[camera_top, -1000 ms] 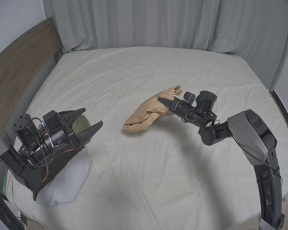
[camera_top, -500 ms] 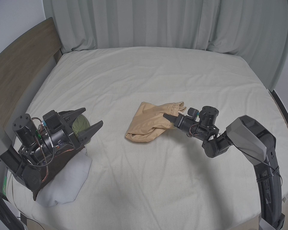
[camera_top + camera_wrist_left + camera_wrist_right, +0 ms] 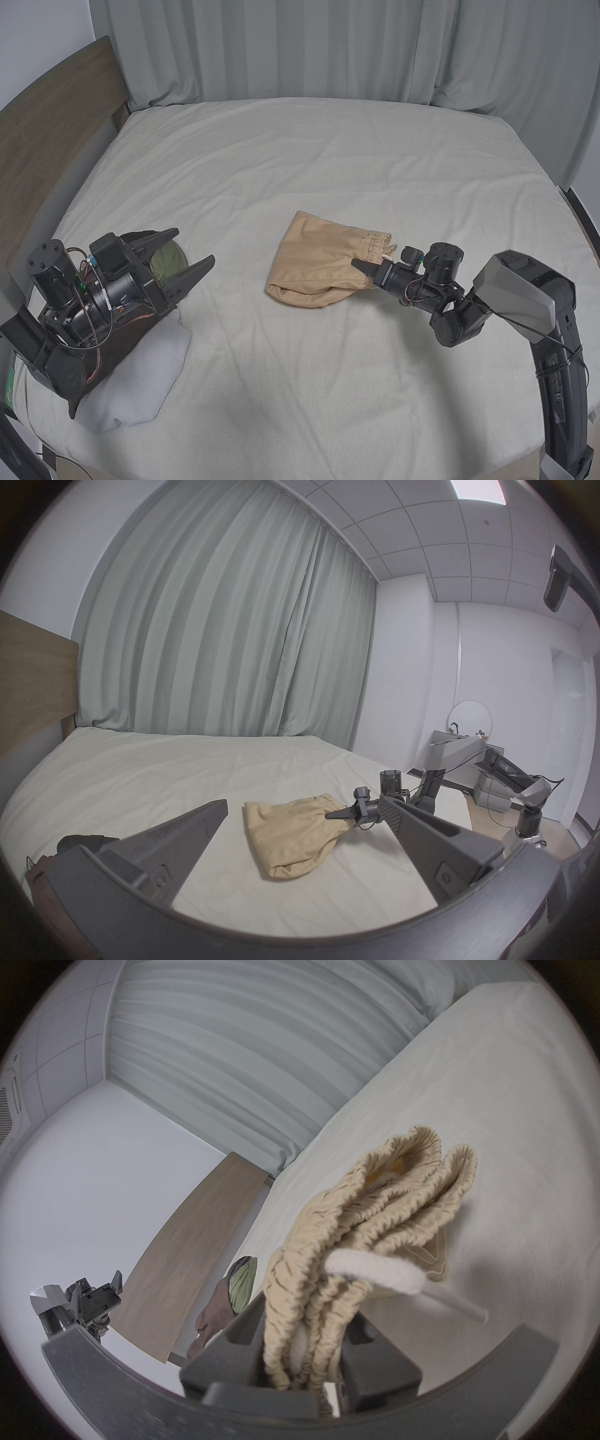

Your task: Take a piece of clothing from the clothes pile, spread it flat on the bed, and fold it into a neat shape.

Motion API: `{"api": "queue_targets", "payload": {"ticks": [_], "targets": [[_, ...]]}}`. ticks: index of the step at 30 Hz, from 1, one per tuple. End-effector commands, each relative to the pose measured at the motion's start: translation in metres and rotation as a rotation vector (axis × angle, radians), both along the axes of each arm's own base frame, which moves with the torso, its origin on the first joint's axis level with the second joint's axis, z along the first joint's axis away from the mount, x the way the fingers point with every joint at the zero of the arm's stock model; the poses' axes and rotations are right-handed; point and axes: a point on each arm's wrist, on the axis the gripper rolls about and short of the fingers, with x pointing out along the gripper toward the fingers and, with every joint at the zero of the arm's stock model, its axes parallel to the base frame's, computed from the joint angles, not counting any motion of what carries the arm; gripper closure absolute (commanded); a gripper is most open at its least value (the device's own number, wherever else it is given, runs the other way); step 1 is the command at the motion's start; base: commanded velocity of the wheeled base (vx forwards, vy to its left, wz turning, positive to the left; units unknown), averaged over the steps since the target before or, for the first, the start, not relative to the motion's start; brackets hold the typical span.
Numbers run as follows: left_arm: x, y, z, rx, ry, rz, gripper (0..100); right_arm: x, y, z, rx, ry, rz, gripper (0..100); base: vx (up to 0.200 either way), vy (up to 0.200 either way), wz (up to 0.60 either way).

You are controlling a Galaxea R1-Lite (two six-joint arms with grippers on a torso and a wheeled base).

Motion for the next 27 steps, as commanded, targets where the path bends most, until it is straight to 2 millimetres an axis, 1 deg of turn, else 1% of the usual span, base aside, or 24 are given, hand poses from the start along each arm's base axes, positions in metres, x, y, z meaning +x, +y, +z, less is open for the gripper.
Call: {"api": "queue_targets", "payload": {"ticks": [1, 9, 15, 16, 22, 23, 25, 26, 27], "targets": [[0.0, 0.0, -0.002, 0.001, 0.006, -0.001, 0, -0.008, -0.004, -0.018, -0.011, 0.033, -0.002, 100, 0.0, 0.0, 0.0], [-0.001, 0.0, -0.002, 0.002, 0.009, 0.0, 0, -0.011, -0.004, -0.036, -0.016, 0.045, -0.002, 100, 0.0, 0.0, 0.0], [0.0, 0.0, -0.003, 0.003, 0.01, -0.001, 0, -0.012, -0.004, -0.037, -0.016, 0.038, 0.0, 100, 0.0, 0.0, 0.0], [0.0, 0.0, -0.003, 0.004, 0.01, -0.001, 0, -0.014, -0.005, -0.039, -0.018, 0.046, 0.0, 0, 0.0, 0.0, 0.0], [-0.001, 0.0, -0.003, 0.004, 0.008, -0.001, 0, -0.016, -0.007, -0.041, -0.021, 0.048, -0.006, 0, 0.0, 0.0, 0.0], [-0.001, 0.0, -0.003, 0.004, 0.008, -0.001, 0, -0.018, -0.013, -0.042, -0.024, 0.047, -0.017, 0, 0.0, 0.0, 0.0], [-0.001, 0.0, -0.002, 0.004, 0.007, -0.001, 0, -0.02, -0.015, -0.043, -0.025, 0.052, -0.021, 0, 0.0, 0.0, 0.0], [-0.001, 0.0, -0.002, 0.004, 0.008, -0.001, 0, -0.027, -0.021, -0.046, -0.042, 0.054, -0.027, 0, 0.0, 0.0, 0.0], [-0.001, 0.0, -0.002, 0.004, 0.008, -0.001, 0, -0.027, -0.021, -0.046, -0.042, 0.054, -0.027, 0, 0.0, 0.0, 0.0]]}}
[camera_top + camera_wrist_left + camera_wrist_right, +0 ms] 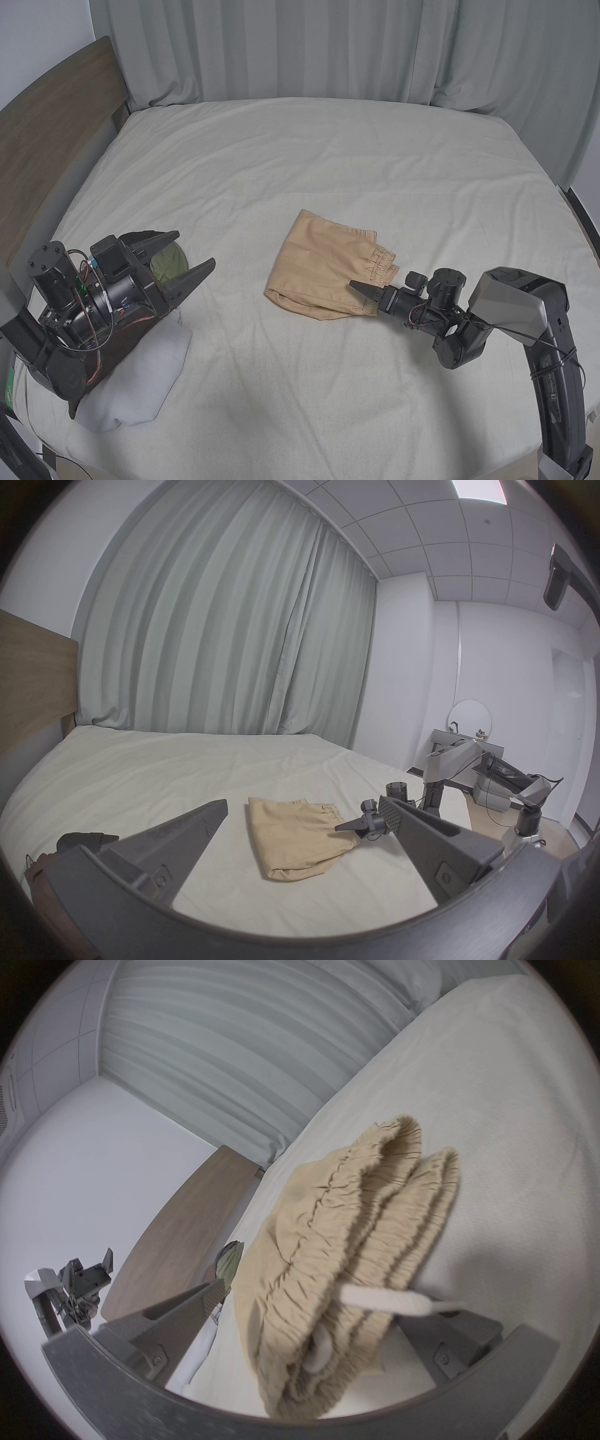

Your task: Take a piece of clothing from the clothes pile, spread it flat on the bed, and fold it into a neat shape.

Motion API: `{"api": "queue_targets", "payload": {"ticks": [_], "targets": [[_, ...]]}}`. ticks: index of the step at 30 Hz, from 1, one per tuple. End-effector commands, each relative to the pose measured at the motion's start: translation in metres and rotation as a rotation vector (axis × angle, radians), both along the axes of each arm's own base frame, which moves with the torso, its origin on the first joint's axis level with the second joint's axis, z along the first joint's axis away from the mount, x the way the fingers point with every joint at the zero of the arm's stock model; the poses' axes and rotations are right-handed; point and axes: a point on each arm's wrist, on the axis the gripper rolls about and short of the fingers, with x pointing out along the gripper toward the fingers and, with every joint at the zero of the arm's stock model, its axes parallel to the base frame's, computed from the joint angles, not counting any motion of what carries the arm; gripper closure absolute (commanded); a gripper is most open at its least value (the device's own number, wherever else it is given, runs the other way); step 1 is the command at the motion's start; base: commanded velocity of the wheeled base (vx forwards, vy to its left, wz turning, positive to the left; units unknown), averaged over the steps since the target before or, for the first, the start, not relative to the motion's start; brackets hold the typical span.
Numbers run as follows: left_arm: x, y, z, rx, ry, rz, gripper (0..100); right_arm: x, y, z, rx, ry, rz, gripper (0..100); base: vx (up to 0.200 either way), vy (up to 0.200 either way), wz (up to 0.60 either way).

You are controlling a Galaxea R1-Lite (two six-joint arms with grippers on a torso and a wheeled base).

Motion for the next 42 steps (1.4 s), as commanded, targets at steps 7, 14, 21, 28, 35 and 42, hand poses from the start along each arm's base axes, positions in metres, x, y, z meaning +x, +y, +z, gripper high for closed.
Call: {"api": "queue_targets", "payload": {"ticks": [7, 14, 21, 28, 35, 42], "targets": [[0.0, 0.0, 0.0, -0.001, -0.001, 0.0, 0, -0.024, -0.038, 0.007, -0.055, -0.037, -0.064, 0, 0.0, 0.0, 0.0], [0.0, -0.001, 0.0, 0.0, -0.002, -0.003, 0, -0.037, -0.042, 0.041, -0.038, -0.113, -0.069, 0, 0.0, 0.0, 0.0], [-0.001, -0.001, 0.0, 0.001, -0.003, -0.003, 0, -0.041, -0.016, 0.067, -0.015, -0.175, -0.009, 0, 0.0, 0.0, 0.0], [-0.002, -0.001, 0.001, 0.001, 0.0, -0.003, 0, -0.033, 0.018, 0.056, -0.012, -0.16, 0.062, 0, 0.0, 0.0, 0.0], [-0.002, 0.0, 0.0, 0.001, 0.001, -0.003, 0, -0.022, 0.02, 0.047, -0.014, -0.148, 0.056, 0, 0.0, 0.0, 0.0], [-0.003, -0.002, -0.001, 0.004, 0.005, -0.01, 0, -0.017, 0.023, 0.007, -0.037, -0.087, 0.059, 0, 0.0, 0.0, 0.0]]}}
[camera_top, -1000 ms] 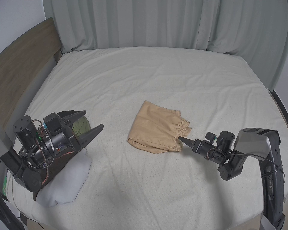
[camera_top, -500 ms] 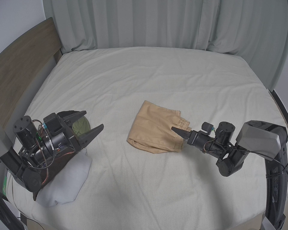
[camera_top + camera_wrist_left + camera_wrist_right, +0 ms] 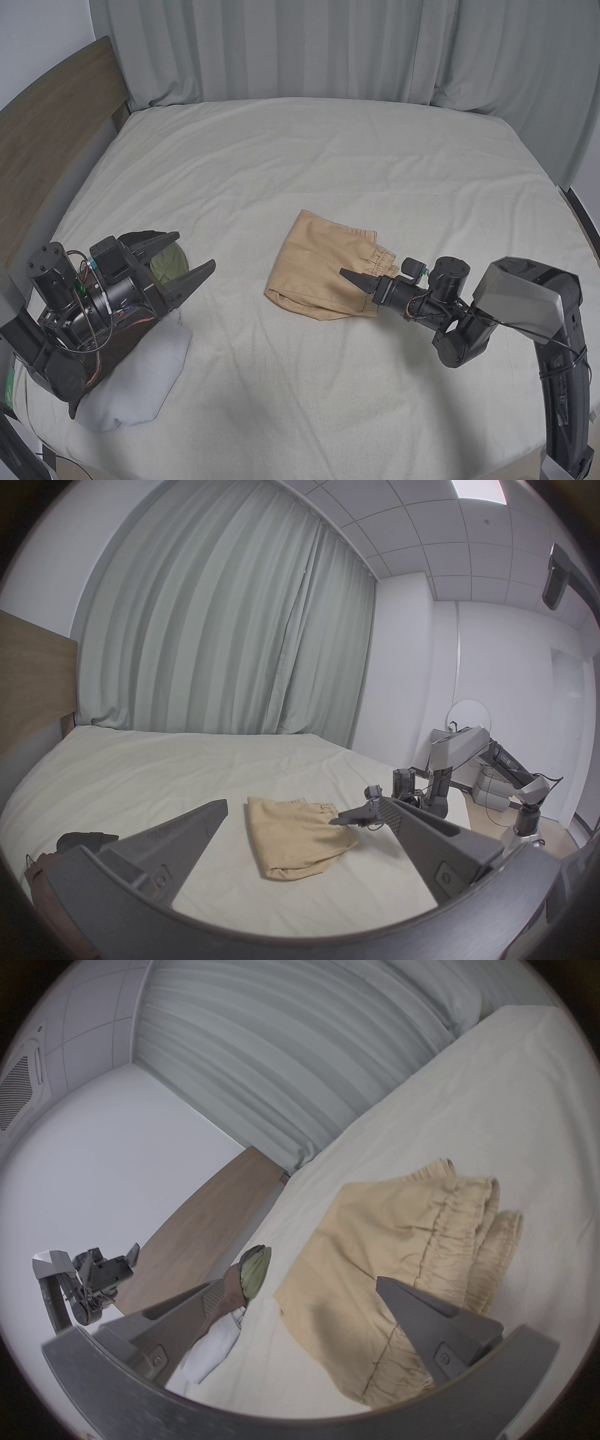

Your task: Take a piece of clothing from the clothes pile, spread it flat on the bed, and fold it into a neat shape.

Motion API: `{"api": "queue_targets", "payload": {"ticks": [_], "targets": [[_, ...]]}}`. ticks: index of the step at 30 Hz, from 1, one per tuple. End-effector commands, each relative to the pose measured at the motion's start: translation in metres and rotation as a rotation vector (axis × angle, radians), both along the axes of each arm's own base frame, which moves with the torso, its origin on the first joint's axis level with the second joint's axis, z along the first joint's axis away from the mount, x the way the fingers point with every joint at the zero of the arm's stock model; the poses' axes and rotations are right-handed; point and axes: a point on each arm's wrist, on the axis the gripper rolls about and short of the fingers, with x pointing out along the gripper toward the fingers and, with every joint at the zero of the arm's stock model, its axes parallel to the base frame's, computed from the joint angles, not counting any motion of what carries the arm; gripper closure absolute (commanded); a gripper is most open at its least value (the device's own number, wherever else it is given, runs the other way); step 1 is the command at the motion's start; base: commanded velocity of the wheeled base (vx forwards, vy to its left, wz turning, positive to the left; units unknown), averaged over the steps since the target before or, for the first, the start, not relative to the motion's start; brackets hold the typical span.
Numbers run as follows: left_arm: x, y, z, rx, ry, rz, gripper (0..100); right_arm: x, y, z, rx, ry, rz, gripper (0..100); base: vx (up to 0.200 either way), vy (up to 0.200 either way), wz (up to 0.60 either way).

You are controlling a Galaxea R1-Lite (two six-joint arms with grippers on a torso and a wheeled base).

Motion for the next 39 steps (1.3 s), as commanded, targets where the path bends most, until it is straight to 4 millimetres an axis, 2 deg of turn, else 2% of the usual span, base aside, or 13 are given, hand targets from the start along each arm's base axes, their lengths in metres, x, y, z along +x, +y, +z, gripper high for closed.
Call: {"api": "queue_targets", "payload": {"ticks": [1, 6, 14, 20, 23, 26, 28, 31, 32, 33, 36, 38, 39], "targets": [[-0.001, -0.002, -0.001, 0.002, 0.004, -0.008, 0, 0.005, 0.003, -0.042, -0.027, 0.064, 0.001, 0, 0.0, 0.0, 0.0], [0.0, -0.002, -0.004, 0.005, 0.014, -0.008, 0, 0.002, 0.003, -0.058, -0.042, 0.079, 0.004, 0, 0.0, 0.0, 0.0], [-0.002, -0.005, -0.005, 0.006, 0.02, -0.019, 0, -0.006, -0.002, -0.047, -0.085, 0.036, 0.001, 0, 0.0, 0.0, 0.0], [-0.01, -0.016, -0.008, 0.019, 0.028, -0.06, 0, -0.036, -0.015, 0.026, -0.11, -0.123, -0.008, 0, 0.0, 0.0, 0.0], [-0.018, -0.024, -0.011, 0.041, 0.025, -0.095, 0, -0.049, -0.026, 0.052, -0.173, -0.232, -0.036, 0, 0.0, 0.0, 0.0], [-0.024, -0.029, -0.016, 0.068, 0.029, -0.118, 0, -0.059, -0.036, 0.062, -0.254, -0.302, -0.086, 0, 0.0, 0.0, 0.0], [-0.031, -0.035, -0.021, 0.104, 0.026, -0.142, 0, -0.074, -0.054, 0.069, -0.369, -0.371, -0.144, 0, 0.0, 0.0, 0.0], [-0.044, -0.035, -0.019, 0.109, 0.023, -0.159, 0, -0.101, -0.065, 0.091, -0.379, -0.388, -0.171, 0, 0.0, 0.0, 0.0], [-0.044, -0.035, -0.019, 0.109, 0.023, -0.159, 0, -0.101, -0.065, 0.091, -0.379, -0.388, -0.171, 0, 0.0, 0.0, 0.0], [-0.057, -0.034, -0.015, 0.108, 0.018, -0.172, 0, -0.113, -0.076, 0.104, -0.382, -0.408, -0.201, 0, 0.0, 0.0, 0.0], [-0.078, -0.034, -0.006, 0.101, -0.013, -0.197, 0, -0.136, -0.087, 0.127, -0.373, -0.454, -0.231, 0, 0.0, 0.0, 0.0], [-0.089, -0.033, -0.002, 0.095, -0.028, -0.207, 0, -0.147, -0.092, 0.133, -0.373, -0.459, -0.242, 0, 0.0, 0.0, 0.0], [-0.1, -0.03, 0.004, 0.086, -0.056, -0.215, 0, -0.162, -0.098, 0.137, -0.375, -0.463, -0.252, 0, 0.0, 0.0, 0.0]]}}
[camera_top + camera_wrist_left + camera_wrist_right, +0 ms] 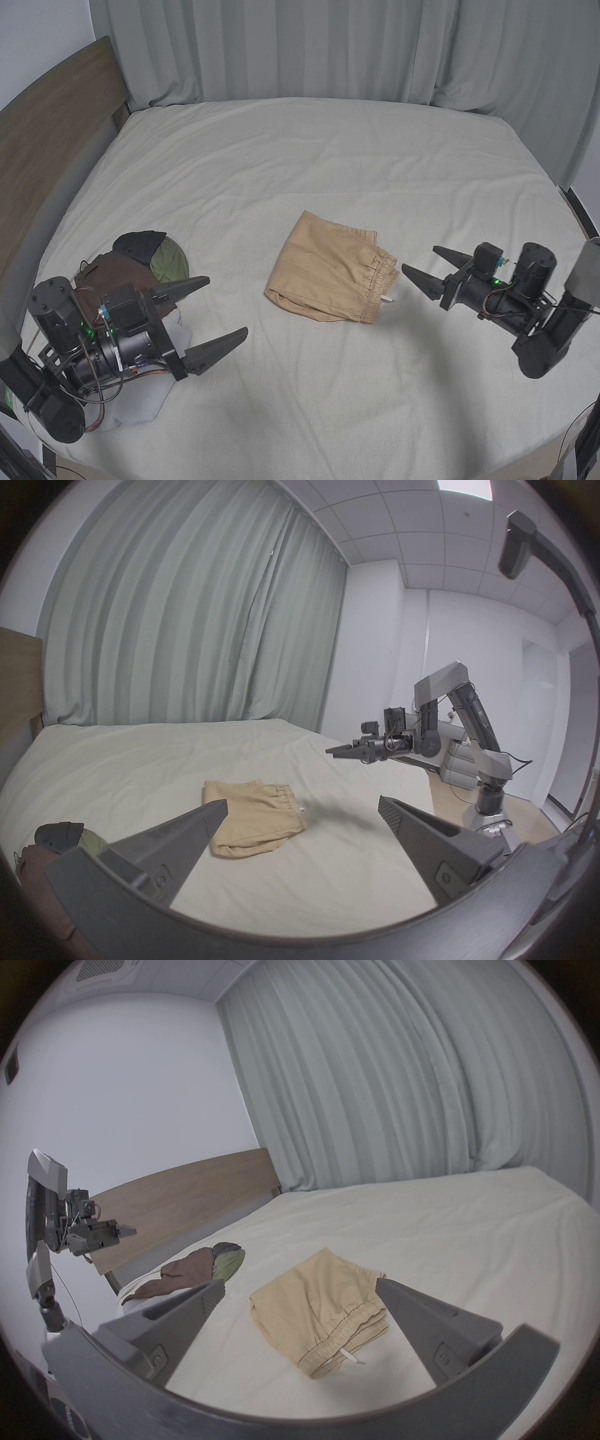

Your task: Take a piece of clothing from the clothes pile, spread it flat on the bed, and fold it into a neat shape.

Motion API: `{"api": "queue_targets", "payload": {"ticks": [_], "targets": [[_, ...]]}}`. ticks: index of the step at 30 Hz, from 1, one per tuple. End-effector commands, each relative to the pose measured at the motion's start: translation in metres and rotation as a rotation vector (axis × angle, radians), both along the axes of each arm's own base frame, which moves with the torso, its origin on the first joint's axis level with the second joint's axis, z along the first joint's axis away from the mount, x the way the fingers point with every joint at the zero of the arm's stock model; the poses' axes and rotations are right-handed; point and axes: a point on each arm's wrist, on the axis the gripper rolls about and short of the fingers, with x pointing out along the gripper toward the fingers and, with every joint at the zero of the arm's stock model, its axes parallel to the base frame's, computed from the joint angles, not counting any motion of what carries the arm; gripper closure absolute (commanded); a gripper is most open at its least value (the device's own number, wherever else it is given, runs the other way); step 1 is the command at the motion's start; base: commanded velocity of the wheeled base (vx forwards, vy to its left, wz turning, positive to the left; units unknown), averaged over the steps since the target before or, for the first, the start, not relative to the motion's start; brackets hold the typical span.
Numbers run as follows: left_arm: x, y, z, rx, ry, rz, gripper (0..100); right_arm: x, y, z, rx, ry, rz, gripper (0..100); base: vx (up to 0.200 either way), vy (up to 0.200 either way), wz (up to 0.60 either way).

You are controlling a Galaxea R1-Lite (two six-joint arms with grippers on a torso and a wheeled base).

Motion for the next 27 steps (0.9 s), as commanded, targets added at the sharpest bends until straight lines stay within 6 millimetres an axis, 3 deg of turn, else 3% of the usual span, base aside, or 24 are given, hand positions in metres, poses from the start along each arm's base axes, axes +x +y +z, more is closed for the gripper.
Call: {"api": "queue_targets", "payload": {"ticks": [1, 5, 9, 10, 11, 14, 16, 21, 27], "targets": [[-0.055, 0.005, 0.024, -0.03, -0.093, -0.061, 0, -0.067, -0.032, 0.051, 0.014, -0.116, -0.068, 0, 0.0, 0.0, 0.0], [-0.081, 0.015, 0.039, -0.064, -0.169, -0.05, 0, -0.109, -0.043, 0.056, 0.006, -0.133, -0.074, 0, 0.0, 0.0, 0.0], [-0.105, 0.028, 0.044, -0.084, -0.203, -0.013, 0, -0.164, -0.054, 0.063, 0.005, -0.206, -0.056, 0, 0.0, 0.0, 0.0], [-0.105, 0.028, 0.044, -0.084, -0.203, -0.013, 0, -0.164, -0.054, 0.063, 0.005, -0.206, -0.056, 0, 0.0, 0.0, 0.0], [-0.113, 0.032, 0.045, -0.089, -0.21, 0.012, 0, -0.187, -0.058, 0.065, 0.0, -0.258, -0.054, 0, 0.0, 0.0, 0.0], [-0.126, 0.039, 0.05, -0.105, -0.24, 0.052, 0, -0.21, -0.063, 0.075, 0.001, -0.331, -0.069, 0, 0.0, 0.0, 0.0], [-0.139, 0.045, 0.052, -0.113, -0.25, 0.092, 0, -0.239, -0.068, 0.08, 0.01, -0.397, -0.084, 0, 0.0, 0.0, 0.0], [-0.166, 0.058, 0.048, -0.126, -0.235, 0.206, 0, -0.286, -0.075, 0.072, 0.011, -0.443, -0.103, 0, 0.0, 0.0, 0.0], [-0.194, 0.071, 0.036, -0.127, -0.221, 0.246, 0, -0.321, -0.079, 0.056, 0.032, -0.485, -0.102, 0, 0.0, 0.0, 0.0]]}}
